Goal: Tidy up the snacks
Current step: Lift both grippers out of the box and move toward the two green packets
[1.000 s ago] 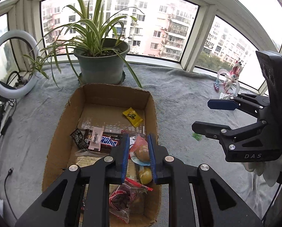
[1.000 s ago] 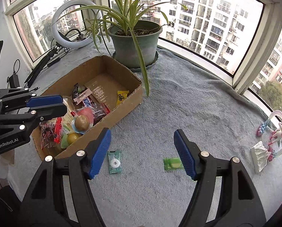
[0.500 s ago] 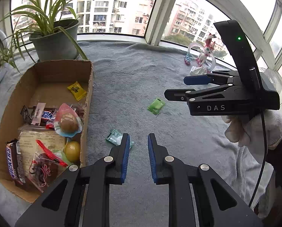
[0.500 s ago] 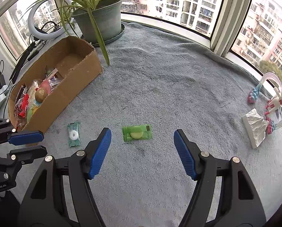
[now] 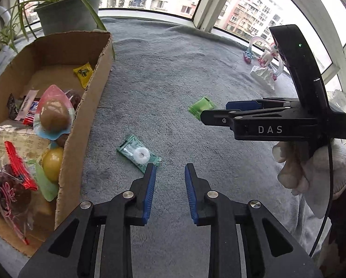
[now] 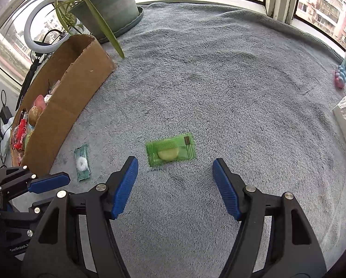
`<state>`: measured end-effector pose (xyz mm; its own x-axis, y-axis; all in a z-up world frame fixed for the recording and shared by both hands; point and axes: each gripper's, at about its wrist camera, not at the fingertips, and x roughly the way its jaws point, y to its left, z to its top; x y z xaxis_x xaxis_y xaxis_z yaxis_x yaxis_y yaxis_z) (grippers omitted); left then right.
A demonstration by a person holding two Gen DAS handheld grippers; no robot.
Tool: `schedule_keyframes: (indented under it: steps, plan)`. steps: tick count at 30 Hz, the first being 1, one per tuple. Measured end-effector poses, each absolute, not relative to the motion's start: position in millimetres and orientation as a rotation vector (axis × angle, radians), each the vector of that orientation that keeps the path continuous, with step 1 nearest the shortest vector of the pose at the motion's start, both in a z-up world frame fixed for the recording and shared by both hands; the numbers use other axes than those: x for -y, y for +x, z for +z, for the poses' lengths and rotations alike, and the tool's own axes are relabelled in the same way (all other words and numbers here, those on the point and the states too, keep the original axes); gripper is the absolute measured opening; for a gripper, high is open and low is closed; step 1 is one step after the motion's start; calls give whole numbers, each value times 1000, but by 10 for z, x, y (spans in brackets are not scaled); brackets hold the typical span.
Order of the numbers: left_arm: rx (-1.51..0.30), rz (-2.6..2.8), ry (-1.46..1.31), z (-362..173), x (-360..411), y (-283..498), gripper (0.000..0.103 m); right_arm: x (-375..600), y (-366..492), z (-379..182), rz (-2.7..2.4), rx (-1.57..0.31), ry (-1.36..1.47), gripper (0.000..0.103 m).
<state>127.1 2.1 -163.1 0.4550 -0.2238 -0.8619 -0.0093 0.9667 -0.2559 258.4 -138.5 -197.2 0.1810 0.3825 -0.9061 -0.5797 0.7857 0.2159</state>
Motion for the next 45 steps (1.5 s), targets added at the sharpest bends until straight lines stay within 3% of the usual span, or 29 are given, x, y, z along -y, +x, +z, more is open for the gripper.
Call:
schedule_keyframes:
  steps: [4, 7, 17, 23, 28, 33, 45]
  plan:
    - [-1108, -117, -252, -1682, -45, 1274, 25, 1346, 2635, -1967, 675, -1197, -172, 67]
    - [-1105, -100, -262, -1706, -72, 1284, 31, 1270, 2638, -1967, 661, -1171, -198, 61]
    - [-1123, -86, -262, -1809, -99, 1372, 31, 1057, 2577, -1964, 693, -1118, -256, 55]
    - [-1117, -90, -253, -1806, -91, 1400, 31, 1101, 2567, -1939, 758, -1134, -261, 41]
    - [-1119, -99, -251, -1795, -108, 1366, 32, 1260, 2634, -1947, 764, -1141, -232, 40]
    - [-1107, -100, -262, -1791, -86, 1377, 41, 1208, 2579, -1926, 803, -1139, -251, 40]
    - [-1097, -95, -234, -1802, -65, 1444, 42, 976, 2521, -1902, 792, -1092, -361, 40]
